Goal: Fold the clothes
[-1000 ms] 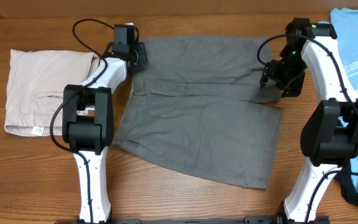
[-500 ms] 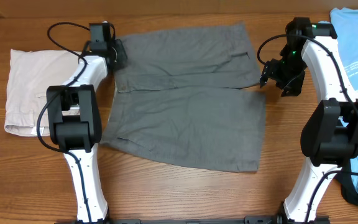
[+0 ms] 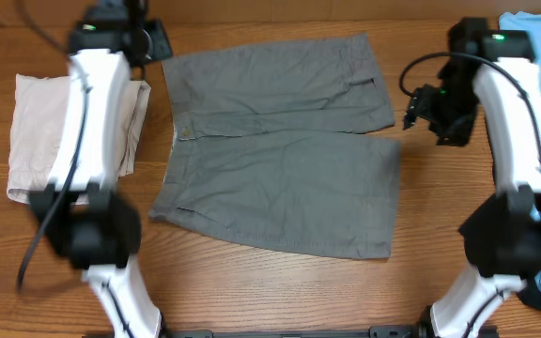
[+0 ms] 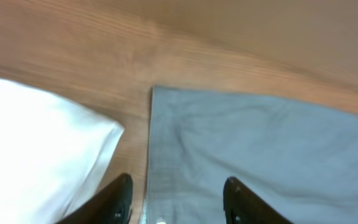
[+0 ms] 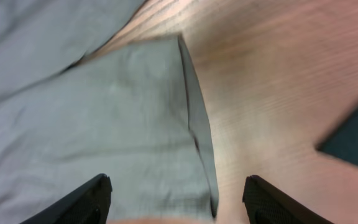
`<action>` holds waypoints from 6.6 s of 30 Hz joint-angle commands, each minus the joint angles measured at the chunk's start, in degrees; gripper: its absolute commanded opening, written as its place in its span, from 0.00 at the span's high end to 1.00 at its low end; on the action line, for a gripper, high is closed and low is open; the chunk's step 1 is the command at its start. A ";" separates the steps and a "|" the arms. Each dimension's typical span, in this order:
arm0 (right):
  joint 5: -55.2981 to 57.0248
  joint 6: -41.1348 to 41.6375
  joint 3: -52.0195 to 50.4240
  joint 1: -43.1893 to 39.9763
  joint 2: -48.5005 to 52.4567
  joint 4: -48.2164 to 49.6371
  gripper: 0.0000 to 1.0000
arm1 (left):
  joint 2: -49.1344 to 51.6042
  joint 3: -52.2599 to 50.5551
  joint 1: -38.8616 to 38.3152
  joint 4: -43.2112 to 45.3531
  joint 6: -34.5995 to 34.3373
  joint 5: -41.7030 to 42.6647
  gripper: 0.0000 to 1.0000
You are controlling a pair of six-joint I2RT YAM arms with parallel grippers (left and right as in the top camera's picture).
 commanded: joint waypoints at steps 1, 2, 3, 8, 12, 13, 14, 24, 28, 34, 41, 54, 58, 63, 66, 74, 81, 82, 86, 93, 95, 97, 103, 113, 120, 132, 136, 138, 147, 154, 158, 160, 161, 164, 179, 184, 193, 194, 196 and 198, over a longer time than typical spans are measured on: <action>-0.11 1.68 -1.79 0.15 -11.06 -3.26 0.28 | -13.68 2.47 -2.93 -8.17 -2.38 -0.28 0.48; -0.11 1.90 -3.28 0.31 -13.31 -3.87 0.29 | -16.15 2.45 -3.67 -11.96 -3.69 -0.90 0.46; -0.11 1.90 -4.81 0.46 -15.34 -4.22 0.29 | -18.25 2.45 -4.37 -15.32 -4.76 -1.68 0.46; -0.20 4.87 -18.05 2.16 -28.81 -3.87 0.28 | -24.85 2.16 -8.04 -29.44 -8.87 -0.66 0.42; -5.20 7.06 -32.54 3.34 -39.65 1.33 0.34 | -26.21 1.46 -12.22 -38.53 -9.60 -0.48 0.42; -6.62 7.50 -36.72 3.37 -42.23 2.91 0.38 | -26.18 1.07 -13.31 -40.17 -9.60 -0.48 0.42; -7.63 7.93 -39.95 3.37 -44.04 4.00 0.43 | -26.18 0.55 -14.16 -40.96 -9.60 -0.50 0.42; -12.24 13.90 -64.43 3.39 -45.09 16.35 0.34 | -26.23 -13.99 -20.44 -35.95 -10.08 -1.64 0.43; -12.59 15.26 -67.78 3.39 -41.81 21.77 0.32 | -26.23 -19.28 -20.04 -32.61 -10.03 -2.89 0.43; -13.44 17.73 -70.58 3.39 -39.01 28.83 0.31 | -26.25 -25.53 -20.04 -29.14 -10.03 -3.23 0.43; -14.27 20.52 -73.77 3.39 -37.09 35.95 0.31 | -26.25 -31.28 -18.58 -24.76 -13.42 -8.35 0.41; -15.39 20.90 -75.17 3.39 -31.95 42.82 0.32 | -26.25 -37.86 -14.88 -20.06 -13.70 -6.91 0.41; -15.32 20.87 -75.17 3.39 -30.47 43.65 0.38 | -26.25 -39.54 -14.88 -19.26 -13.88 -6.93 0.41; -15.34 20.90 -75.17 3.39 -30.18 43.87 0.48 | -26.29 -40.19 -13.53 -20.39 -13.77 -5.97 0.39; -15.34 20.90 -75.17 3.39 -30.18 43.93 0.58 | -26.32 -40.19 -11.10 -20.52 -11.67 0.02 0.40; -15.32 20.85 -75.17 3.39 -30.18 44.24 0.64 | -26.29 -42.05 -3.34 -20.02 -9.09 4.70 0.36; -15.32 20.68 -75.17 3.39 -30.18 44.17 0.84 | -26.29 -46.82 -2.08 -18.91 -9.16 8.44 0.31; -15.32 20.68 -75.17 3.39 -30.18 44.04 0.90 | -26.29 -47.32 -2.08 -19.15 -9.14 9.18 0.32; -15.30 20.65 -75.17 3.39 -30.18 43.78 0.96 | -26.29 -49.46 -2.05 -19.78 -10.62 7.43 0.27; -15.32 20.68 -75.17 3.39 -30.18 43.80 0.96 | -26.29 -57.70 -1.42 -14.08 -19.10 9.51 0.26; -15.32 20.68 -75.17 3.39 -30.18 43.80 0.96 | -26.29 -59.71 -1.27 -11.85 -21.49 9.49 0.26; -15.32 20.65 -75.17 3.39 -30.18 43.80 0.96 | -26.29 -61.33 -0.94 -8.96 -23.87 9.62 0.26; -15.08 20.50 -75.17 3.39 -30.18 43.80 0.96 | -26.29 -63.76 0.13 -3.63 -29.75 9.70 0.27; -15.10 19.19 -75.17 3.39 -30.18 44.09 0.96 | -26.29 -70.66 1.79 3.74 -32.72 9.62 0.29; -15.10 19.19 -75.17 3.39 -30.18 43.91 0.96 | -26.27 -74.84 2.05 11.56 -32.41 9.55 0.36; -15.08 19.17 -75.17 3.39 -30.18 44.22 0.96 | -28.22 -74.86 2.23 14.32 -28.06 11.98 0.53; -15.08 19.17 -75.17 3.39 -30.18 44.26 0.96 | -30.75 -74.86 3.63 14.08 -27.91 10.27 0.45; -15.08 19.17 -75.17 3.39 -30.18 44.35 0.96 | -30.67 -75.01 3.69 13.70 -27.71 10.12 0.43; -15.08 19.17 -75.17 3.39 -30.18 44.70 0.96 | -30.58 -79.08 3.72 17.03 -28.41 7.74 0.41; -15.06 19.15 -75.17 3.39 -30.18 44.89 0.96 | -30.58 -79.76 3.72 17.11 -28.09 6.62 0.66; -14.38 19.15 -75.17 3.37 -30.18 45.42 0.96 | -30.58 -79.76 3.69 16.94 -27.45 5.86 0.89; -13.90 19.15 -75.17 3.37 -30.18 45.33 0.96 | -30.58 -79.76 3.69 16.94 -27.34 5.92 0.96; -13.77 19.15 -75.17 3.37 -30.18 45.31 0.96 | -30.58 -79.76 3.69 16.94 -26.62 6.12 0.96; -13.79 19.15 -74.60 3.21 -30.25 44.61 0.96 | -30.58 -79.73 3.69 16.83 -22.80 7.23 0.96; -8.92 15.87 -62.14 3.21 -34.93 28.76 0.96 | -34.73 -70.47 -1.64 2.19 -15.91 6.97 0.96; -7.43 15.91 -58.36 3.21 -40.11 23.21 0.96 | -40.65 -65.92 -6.29 -5.11 -16.63 3.39 0.96; -6.43 14.45 -47.10 3.21 -47.87 12.09 0.96 | -48.54 -63.54 -11.72 -16.85 -19.41 3.04 0.96; -6.45 14.10 -46.14 3.21 -48.00 11.06 0.96 | -49.18 -63.54 -11.96 -17.81 -19.54 3.06 0.96; -6.43 13.00 -43.95 3.21 -48.04 9.14 0.96 | -50.60 -63.54 -12.26 -20.24 -19.63 3.08 0.96; -6.45 12.63 -42.16 3.21 -48.04 8.35 0.96 | -51.93 -63.54 -12.31 -22.60 -20.04 3.06 0.96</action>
